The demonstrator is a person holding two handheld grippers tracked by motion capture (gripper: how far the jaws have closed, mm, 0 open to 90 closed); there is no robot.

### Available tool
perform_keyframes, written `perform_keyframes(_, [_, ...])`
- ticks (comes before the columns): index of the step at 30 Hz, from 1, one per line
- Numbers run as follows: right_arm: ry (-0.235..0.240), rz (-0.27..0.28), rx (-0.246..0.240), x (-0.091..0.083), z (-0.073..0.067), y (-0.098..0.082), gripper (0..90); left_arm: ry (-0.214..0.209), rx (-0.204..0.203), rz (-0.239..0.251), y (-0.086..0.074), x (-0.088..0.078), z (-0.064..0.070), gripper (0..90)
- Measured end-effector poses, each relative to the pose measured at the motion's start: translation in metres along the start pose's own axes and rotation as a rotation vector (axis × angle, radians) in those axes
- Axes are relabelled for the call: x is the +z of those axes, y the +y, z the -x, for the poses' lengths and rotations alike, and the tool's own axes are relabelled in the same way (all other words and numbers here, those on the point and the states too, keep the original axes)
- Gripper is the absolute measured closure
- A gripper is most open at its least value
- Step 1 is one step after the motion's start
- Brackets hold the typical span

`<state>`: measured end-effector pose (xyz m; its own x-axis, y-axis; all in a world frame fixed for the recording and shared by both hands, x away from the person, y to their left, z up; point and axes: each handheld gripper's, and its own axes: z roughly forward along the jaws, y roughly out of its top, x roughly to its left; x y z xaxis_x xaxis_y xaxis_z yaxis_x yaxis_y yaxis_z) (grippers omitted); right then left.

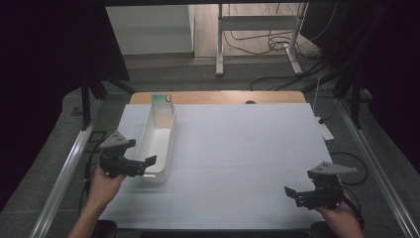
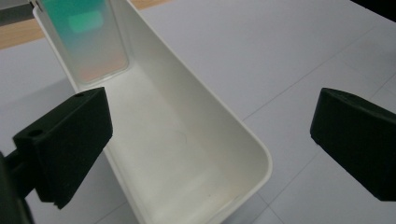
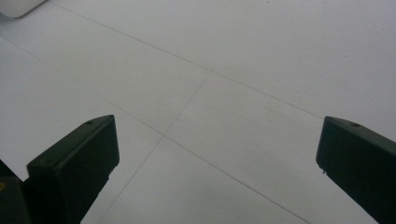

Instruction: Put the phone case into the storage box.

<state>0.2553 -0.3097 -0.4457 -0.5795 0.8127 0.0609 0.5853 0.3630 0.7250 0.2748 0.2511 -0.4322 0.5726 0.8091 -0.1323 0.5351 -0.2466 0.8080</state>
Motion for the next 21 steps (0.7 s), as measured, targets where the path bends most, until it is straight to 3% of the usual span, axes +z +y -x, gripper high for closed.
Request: perform_keyframes(21, [-0.002,-0.001,-0.008,0.000,0.000,0.000,0.0,0.028,-0.020,0.001,-0.032,-0.027,0.005,0.0])
